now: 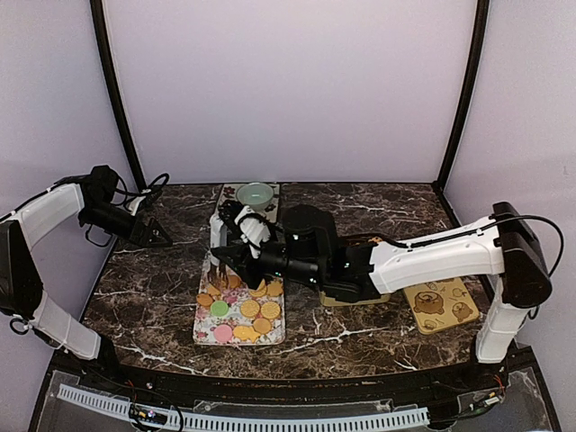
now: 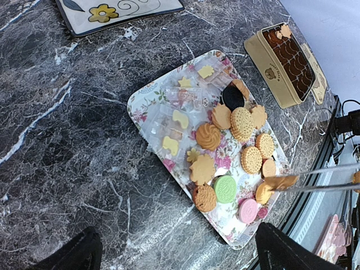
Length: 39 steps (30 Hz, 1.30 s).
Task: Pack the cookies
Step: Place the fake cookies in the empty pocket of the box.
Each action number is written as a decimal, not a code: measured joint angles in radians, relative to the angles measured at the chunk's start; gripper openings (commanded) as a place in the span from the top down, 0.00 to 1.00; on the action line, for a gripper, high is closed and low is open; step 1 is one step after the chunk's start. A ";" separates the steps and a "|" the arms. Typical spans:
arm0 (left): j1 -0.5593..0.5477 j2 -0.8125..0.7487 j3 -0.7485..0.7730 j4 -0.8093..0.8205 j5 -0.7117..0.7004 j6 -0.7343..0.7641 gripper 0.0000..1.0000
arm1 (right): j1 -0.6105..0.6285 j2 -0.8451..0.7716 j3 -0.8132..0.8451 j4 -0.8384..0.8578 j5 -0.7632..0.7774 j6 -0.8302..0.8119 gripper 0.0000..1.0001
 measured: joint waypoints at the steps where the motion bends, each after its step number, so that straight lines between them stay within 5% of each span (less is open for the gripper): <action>1: 0.000 0.000 0.000 0.000 0.000 0.000 0.02 | -0.012 -0.034 -0.019 0.007 0.004 0.003 0.92; 18: 0.000 0.000 0.000 0.000 0.002 -0.001 0.02 | -0.323 -0.556 -0.465 -0.040 0.186 -0.016 0.91; 33: 0.000 0.000 0.000 0.000 0.002 -0.002 0.02 | -0.402 -0.586 -0.557 -0.092 0.202 -0.030 0.90; 39: 0.000 0.000 0.000 0.000 0.002 -0.002 0.02 | -0.406 -0.586 -0.564 -0.092 0.201 -0.030 0.82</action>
